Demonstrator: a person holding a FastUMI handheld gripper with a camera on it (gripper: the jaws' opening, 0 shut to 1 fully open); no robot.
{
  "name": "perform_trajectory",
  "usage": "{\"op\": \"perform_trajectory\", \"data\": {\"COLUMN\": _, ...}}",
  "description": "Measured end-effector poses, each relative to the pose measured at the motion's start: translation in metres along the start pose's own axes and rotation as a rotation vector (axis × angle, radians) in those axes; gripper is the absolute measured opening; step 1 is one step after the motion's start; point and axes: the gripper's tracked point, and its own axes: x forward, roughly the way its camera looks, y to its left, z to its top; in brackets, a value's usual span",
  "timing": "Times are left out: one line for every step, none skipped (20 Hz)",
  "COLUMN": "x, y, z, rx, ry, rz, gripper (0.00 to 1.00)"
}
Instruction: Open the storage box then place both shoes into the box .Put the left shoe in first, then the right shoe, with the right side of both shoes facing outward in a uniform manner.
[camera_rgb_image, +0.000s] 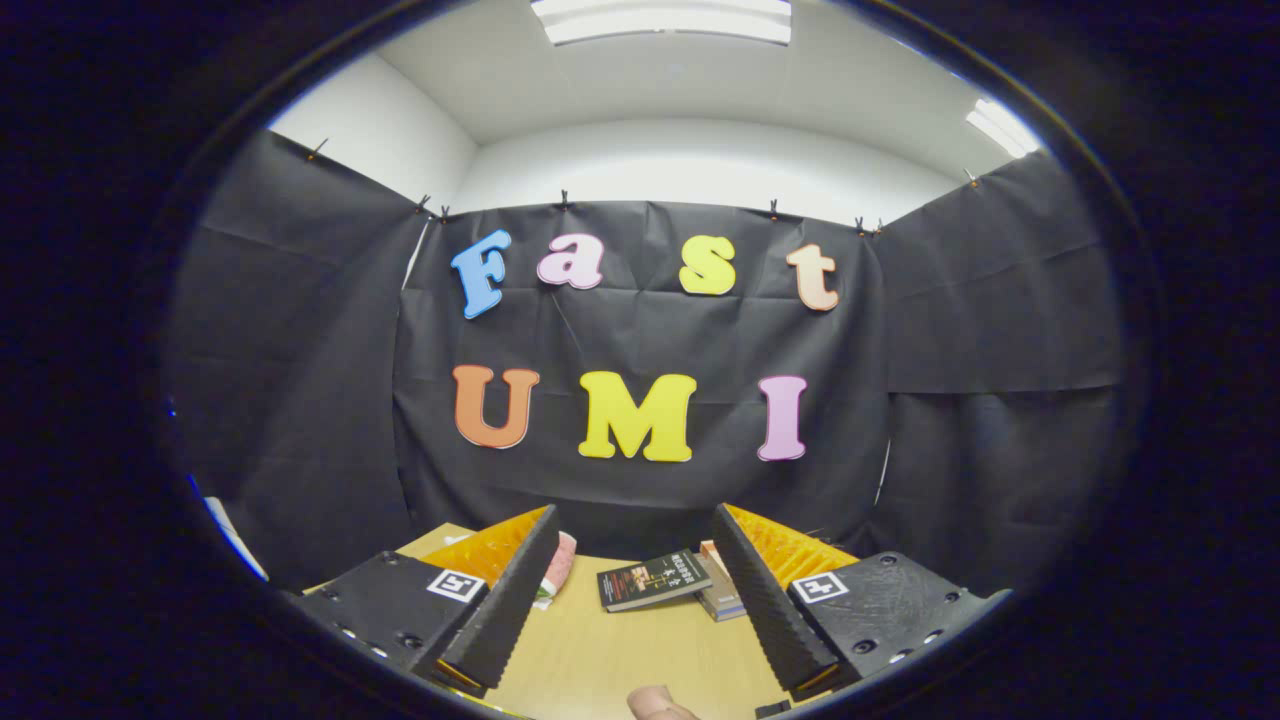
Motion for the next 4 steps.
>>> {"op": "perform_trajectory", "data": {"x": 0.0019, "y": 0.0000, "z": -0.0009, "rx": 0.005, "ry": 0.005, "rz": -0.003, "gripper": 0.95}}
{"op": "perform_trajectory", "data": {"x": 0.0020, "y": 0.0000, "z": -0.0017, "rx": 0.007, "ry": 0.009, "rz": -0.006, "gripper": 0.95}}
{"op": "perform_trajectory", "data": {"x": 0.0031, "y": 0.0013, "z": -0.0034, "rx": 0.003, "ry": 0.013, "rz": -0.005, "gripper": 0.95}}
{"op": "perform_trajectory", "data": {"x": 0.0050, "y": 0.0042, "z": -0.0039, "rx": -0.001, "ry": 0.015, "rz": 0.001, "gripper": 0.95}}
